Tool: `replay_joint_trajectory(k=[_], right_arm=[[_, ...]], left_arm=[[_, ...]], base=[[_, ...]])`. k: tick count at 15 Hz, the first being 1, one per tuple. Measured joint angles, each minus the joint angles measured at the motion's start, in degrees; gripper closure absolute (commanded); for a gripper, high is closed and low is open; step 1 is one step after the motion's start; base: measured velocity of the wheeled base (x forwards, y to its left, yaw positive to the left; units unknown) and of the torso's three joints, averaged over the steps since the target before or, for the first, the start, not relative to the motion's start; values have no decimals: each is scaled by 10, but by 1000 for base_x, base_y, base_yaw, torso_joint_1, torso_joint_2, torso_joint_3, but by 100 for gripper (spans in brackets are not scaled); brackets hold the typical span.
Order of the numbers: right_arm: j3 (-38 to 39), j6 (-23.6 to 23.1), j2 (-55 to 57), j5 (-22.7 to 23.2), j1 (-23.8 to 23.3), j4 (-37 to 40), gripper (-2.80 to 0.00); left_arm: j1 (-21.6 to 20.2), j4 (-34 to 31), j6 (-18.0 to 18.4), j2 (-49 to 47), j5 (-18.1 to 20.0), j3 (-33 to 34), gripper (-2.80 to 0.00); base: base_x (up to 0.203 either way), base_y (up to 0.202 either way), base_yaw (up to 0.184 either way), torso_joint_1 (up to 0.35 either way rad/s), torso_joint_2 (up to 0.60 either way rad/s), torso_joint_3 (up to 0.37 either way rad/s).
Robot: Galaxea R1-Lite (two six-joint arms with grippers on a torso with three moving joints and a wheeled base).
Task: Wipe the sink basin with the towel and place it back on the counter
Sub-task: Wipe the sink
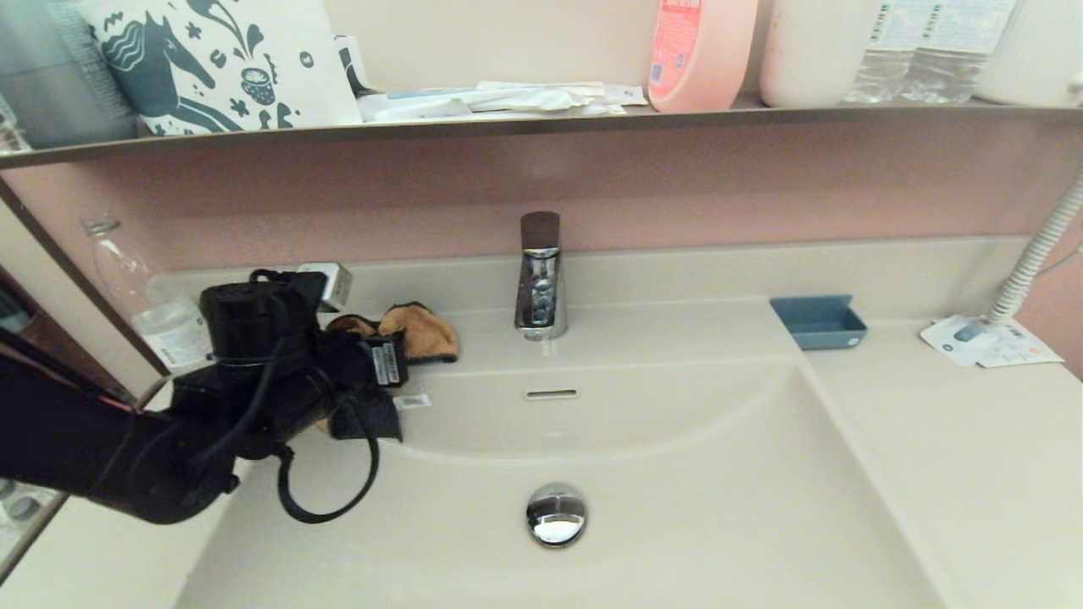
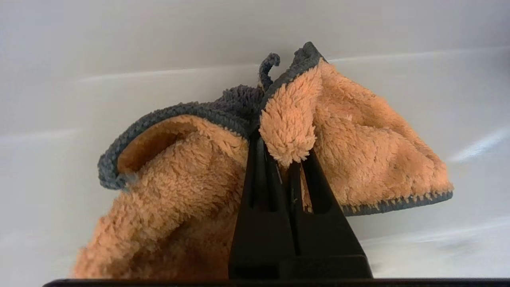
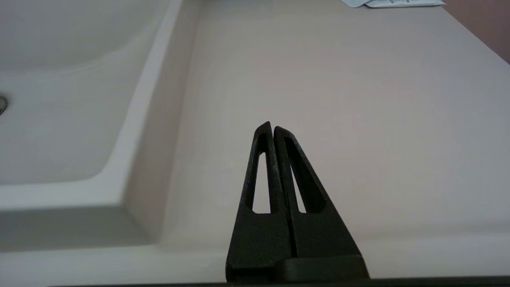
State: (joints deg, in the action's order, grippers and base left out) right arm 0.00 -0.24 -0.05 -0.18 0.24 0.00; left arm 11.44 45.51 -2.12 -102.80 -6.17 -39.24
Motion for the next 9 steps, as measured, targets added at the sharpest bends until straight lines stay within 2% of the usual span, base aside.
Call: replay_joint_trajectory(k=[2, 4, 6, 9], right_arm=[[0, 0, 0, 0, 0, 0, 0], [0, 0, 0, 0, 0, 0, 0], [0, 0, 0, 0, 0, 0, 0], [0, 0, 0, 0, 0, 0, 0]], left_arm=[[-56, -21, 7, 18, 41, -2, 0], [-80, -24, 10, 27, 55, -4, 0], [-64, -24, 9, 30, 48, -6, 0], [17, -23, 7, 24, -1, -16, 0]], base=[[0, 0, 0, 0, 0, 0], [0, 0, 0, 0, 0, 0], [0, 0, 0, 0, 0, 0], [0, 0, 0, 0, 0, 0]])
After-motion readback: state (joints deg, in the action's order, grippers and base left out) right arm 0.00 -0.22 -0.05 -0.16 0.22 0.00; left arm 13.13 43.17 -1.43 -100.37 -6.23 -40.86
